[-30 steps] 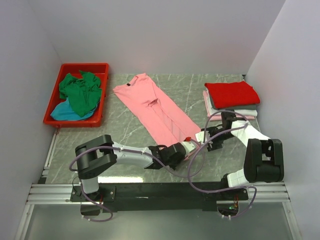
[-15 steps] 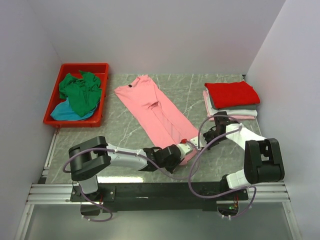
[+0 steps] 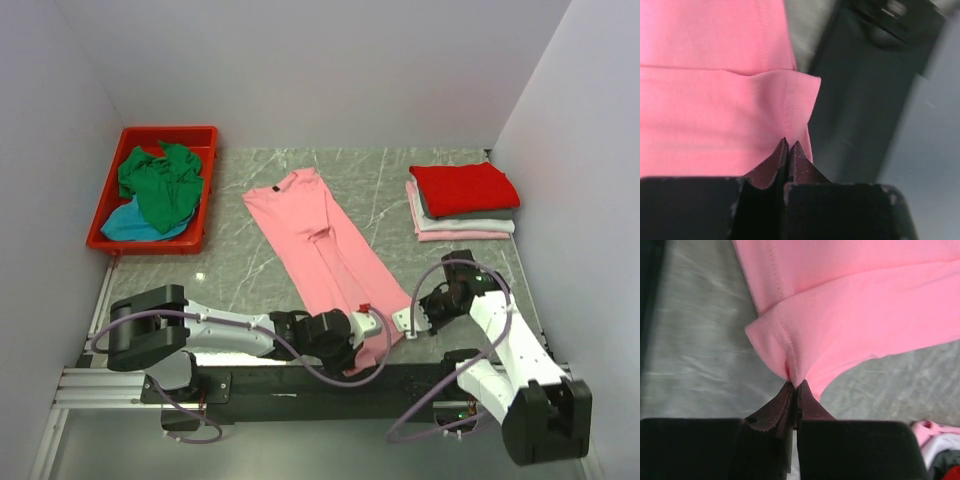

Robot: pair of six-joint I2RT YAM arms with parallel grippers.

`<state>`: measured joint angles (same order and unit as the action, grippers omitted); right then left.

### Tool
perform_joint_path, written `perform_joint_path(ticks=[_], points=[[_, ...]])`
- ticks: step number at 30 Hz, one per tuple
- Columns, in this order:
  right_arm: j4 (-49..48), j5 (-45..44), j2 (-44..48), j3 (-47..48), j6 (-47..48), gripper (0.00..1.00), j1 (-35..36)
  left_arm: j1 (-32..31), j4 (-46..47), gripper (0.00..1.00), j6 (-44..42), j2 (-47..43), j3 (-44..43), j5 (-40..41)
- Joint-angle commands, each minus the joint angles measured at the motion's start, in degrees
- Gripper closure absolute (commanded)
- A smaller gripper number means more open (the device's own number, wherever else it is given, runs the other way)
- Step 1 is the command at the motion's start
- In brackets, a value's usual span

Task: Fold and stack the t-shirts
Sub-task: Fold the tshirt

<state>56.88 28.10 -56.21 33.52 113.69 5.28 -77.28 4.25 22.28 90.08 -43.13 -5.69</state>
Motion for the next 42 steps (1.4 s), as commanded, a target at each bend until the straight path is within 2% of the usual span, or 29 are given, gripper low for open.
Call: perform_joint_path(ticks=[1, 6, 8, 14, 22, 26, 34, 36, 38, 42], points=[[13.77, 0.29, 5.12, -1.08, 4.44, 1.00, 0.26, -3.23, -0.39, 0.99, 3.29, -1.93, 1.03, -7.84], [16.16, 2.22, 6.38, 0.40, 3.21, 1.00, 0.96, -3.94, -1.96, 1.00, 4.44, -5.44, 1.91, -5.92], [14.93, 2.93, 4.18, 1.90, 1.19, 1.00, 2.10, -2.45, -3.19, 1.00, 3.91, -7.02, 1.91, -3.81], [12.47, 5.12, -3.82, 7.96, -4.44, 1.00, 4.39, 1.43, -3.37, 1.00, 1.90, -8.52, 1.83, -4.68], [10.35, 3.72, -4.44, 5.86, -5.67, 1.00, 5.80, 1.08, -4.08, 0.99, 1.45, -5.80, -0.37, -8.02], [10.88, 1.35, -2.07, 3.40, -5.06, 1.00, 5.80, -1.46, -4.08, 0.95, 2.50, -4.92, -1.42, -8.11], [9.65, -2.34, 3.29, -1.61, -5.05, 1.00, 5.80, -6.48, -6.19, 0.72, 5.05, 0.62, -6.43, -5.74], [9.30, -2.17, 3.29, -1.61, -5.15, 1.00, 5.88, -6.92, -6.62, 0.57, 5.49, 0.36, -6.79, -3.72], [9.30, -1.56, 2.86, -1.53, -5.23, 1.00, 5.80, -7.19, -7.93, 0.52, 5.14, -0.43, -7.58, -2.22], [9.39, -0.41, 1.98, -1.00, -5.06, 1.00, 5.80, -8.24, -9.96, 0.49, 4.35, -0.26, -8.63, 3.65]])
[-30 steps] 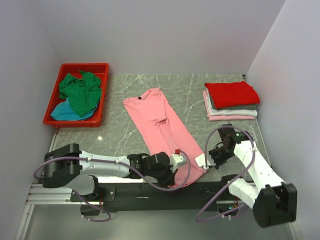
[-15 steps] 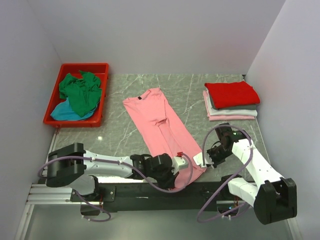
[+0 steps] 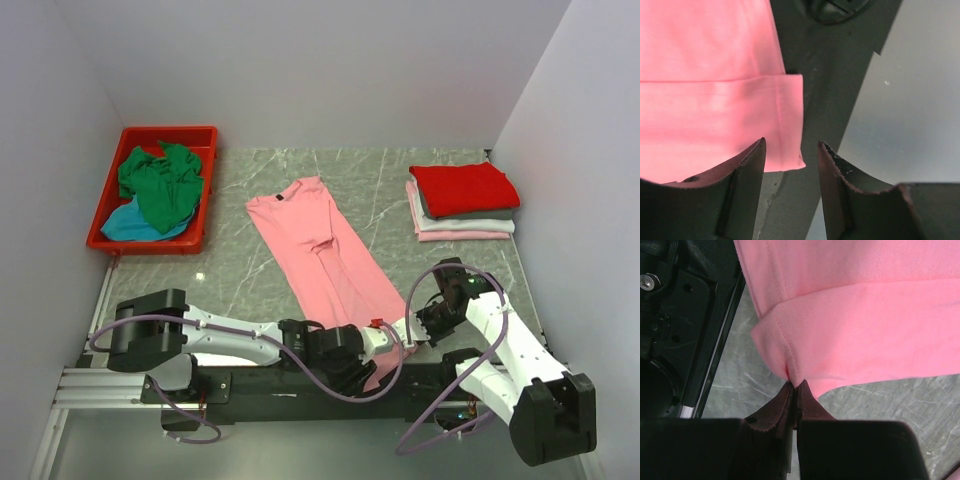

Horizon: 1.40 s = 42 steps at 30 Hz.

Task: Fold and stack the t-shirts
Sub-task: Fold the tshirt

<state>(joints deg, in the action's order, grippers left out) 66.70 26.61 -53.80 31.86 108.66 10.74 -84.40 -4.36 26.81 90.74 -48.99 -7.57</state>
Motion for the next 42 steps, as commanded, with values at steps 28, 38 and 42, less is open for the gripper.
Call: perform_joint_path(ticks=[28, 38, 42], points=[[-0.78, 2.31, -0.52, -0.13, -1.08, 1.00, 0.33, -7.45, -8.30, 0.94, 1.49, 13.94, -6.82, 22.42], [0.36, 7.57, -3.67, 3.91, -4.16, 1.00, 0.33, -7.18, 0.74, 1.00, -1.84, 4.37, -0.94, 15.93], [0.54, 10.21, -6.40, 7.51, -6.53, 1.00, 0.33, -5.25, 2.42, 1.00, -2.90, 0.06, 1.35, 11.98]])
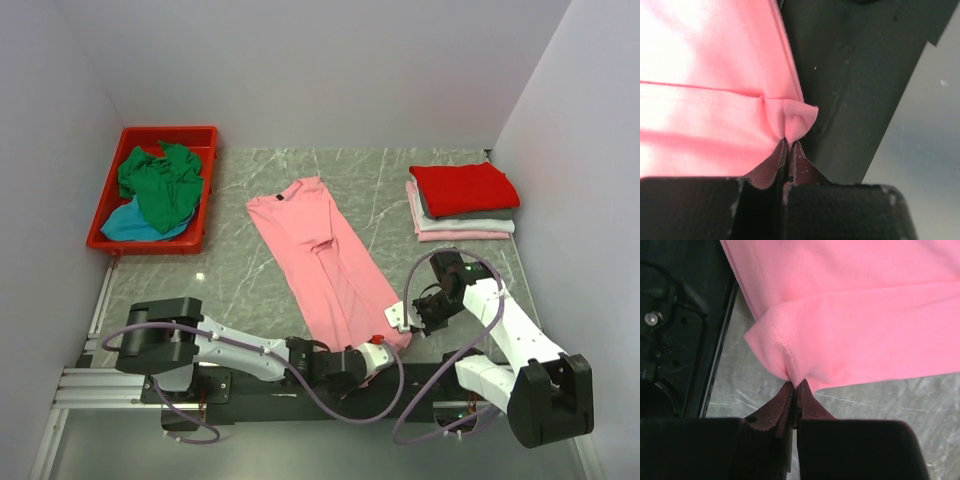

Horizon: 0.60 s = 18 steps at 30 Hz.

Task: Fold and stack the t-shirts
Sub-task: Fold the tshirt

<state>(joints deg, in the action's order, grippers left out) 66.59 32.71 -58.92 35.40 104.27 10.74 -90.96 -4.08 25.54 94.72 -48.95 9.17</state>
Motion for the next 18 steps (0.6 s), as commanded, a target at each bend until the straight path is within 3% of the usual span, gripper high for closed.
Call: perform_joint_path(ticks=[1, 9, 18], points=[[0.74, 4.55, -1.72, 4.59, -2.49, 1.00, 0.24, 2.35, 2.49, 1.00, -2.07, -4.53, 1.57, -5.56], [-0.58, 9.12, -8.57, 11.96, -8.10, 1.00, 0.24, 11.05, 2.67, 1.00, -4.88, -12.35, 4.91, -10.83], [-8.31, 10.27, -23.58, 24.51, -19.52, 1.00, 2.17, 28.36, 7.32, 1.00, -6.21, -18.34, 8.69, -14.09]])
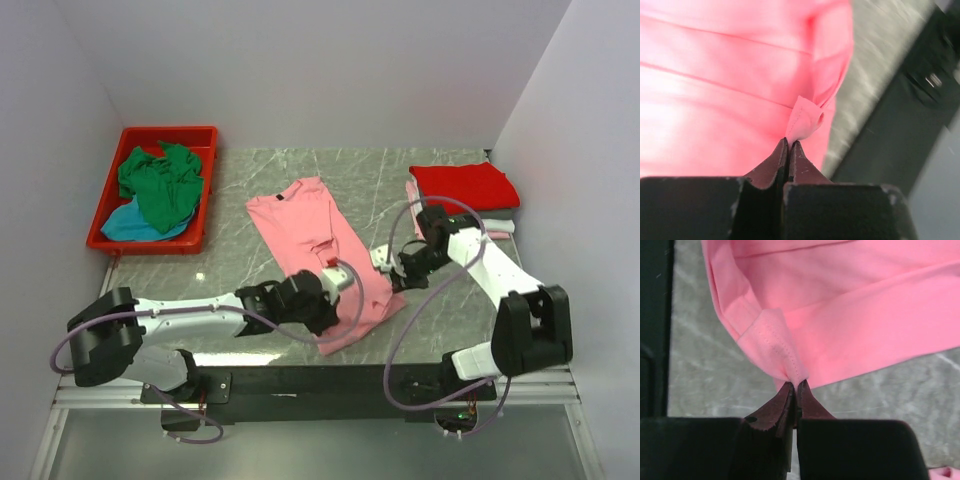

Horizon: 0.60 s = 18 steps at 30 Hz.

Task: Fold and stack the t-shirts
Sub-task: Fold the tshirt

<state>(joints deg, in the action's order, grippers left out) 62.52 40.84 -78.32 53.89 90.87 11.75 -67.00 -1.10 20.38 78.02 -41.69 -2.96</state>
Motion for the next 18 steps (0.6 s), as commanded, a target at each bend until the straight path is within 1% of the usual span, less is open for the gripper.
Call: perform_joint_path(ticks=[1, 2, 3, 4, 5, 6, 7, 9, 10, 11, 13, 14, 18], points=[[-4.86, 1.88, -5.94, 7.71, -7.27, 1.00, 1.52, 5.90, 5.14, 1.00, -0.52, -1.55, 1.70, -2.40], [-6.08, 1.27, -9.27, 11.38, -9.81, 1.00, 2.13, 8.53, 6.28, 1.00, -0.43, -1.29, 1.88, -1.53], [-6.18, 1.17, -11.04, 13.42, -10.62, 1.00, 2.40, 9.69, 6.46, 1.00, -0.34, -0.59, 1.70, -1.00], [-6.27, 1.09, -12.97, 15.44, -11.41, 1.00, 2.58, 12.13, 6.99, 1.00, -0.43, -0.15, 1.79, -0.38], [-6.62, 0.82, -16.47, 17.46, -13.42, 1.00, 2.84, 13.38, 8.12, 1.00, -0.17, 0.20, 1.70, 0.06], [-6.71, 0.47, -18.34, 21.48, -14.31, 1.00, 3.36, 14.69, 8.74, 1.00, -0.08, 0.47, 1.61, 0.06], [-6.89, -0.05, -19.92, 23.44, -15.36, 1.00, 3.63, 17.14, 8.92, 1.00, -0.17, 1.16, 1.35, 0.41], [-7.85, -1.19, -24.58, 28.43, -18.44, 1.00, 3.98, 19.79, 9.36, 1.00, -0.52, 2.31, 0.56, 1.20], [-8.29, -1.29, -25.90, 30.12, -19.49, 1.00, 4.07, 22.50, 9.80, 1.00, -0.78, 2.66, 0.47, 0.77], [-8.55, -1.46, -28.52, 33.09, -20.98, 1.00, 4.16, 23.83, 10.33, 1.00, -0.87, 3.01, 0.38, 0.24], [-8.82, -2.17, -31.17, 36.18, -22.75, 1.00, 4.33, 26.82, 10.33, 0.99, -1.66, 4.16, -0.67, -0.20], [-8.99, -2.17, -33.36, 37.42, -24.15, 1.00, 4.51, 27.71, 10.42, 1.00, -1.92, 4.42, -0.93, -0.64], [-10.75, -2.69, -37.16, 43.49, -27.93, 1.00, 4.86, 30.26, 9.54, 1.00, -3.42, 5.48, -2.25, -1.52]])
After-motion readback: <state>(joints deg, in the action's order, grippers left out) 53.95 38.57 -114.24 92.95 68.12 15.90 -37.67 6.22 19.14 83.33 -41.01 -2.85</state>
